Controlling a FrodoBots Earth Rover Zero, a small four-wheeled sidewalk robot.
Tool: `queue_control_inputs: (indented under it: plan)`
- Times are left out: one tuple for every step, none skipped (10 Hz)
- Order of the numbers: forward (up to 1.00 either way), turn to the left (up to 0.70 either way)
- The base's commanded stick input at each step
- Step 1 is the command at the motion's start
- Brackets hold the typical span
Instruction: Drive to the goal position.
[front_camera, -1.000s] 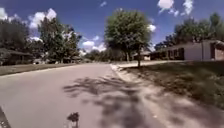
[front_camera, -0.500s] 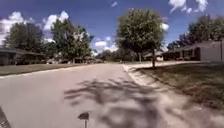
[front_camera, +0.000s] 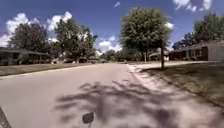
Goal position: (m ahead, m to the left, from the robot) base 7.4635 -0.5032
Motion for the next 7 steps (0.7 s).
queue_control_inputs:
  plan:
    - [0.85, 0.0]
    - [0.85, 0.0]
    - [0.85, 0.0]
    - [0.85, 0.0]
    - [0.85, 0.0]
    - [0.85, 0.0]
    - [0.85, 0.0]
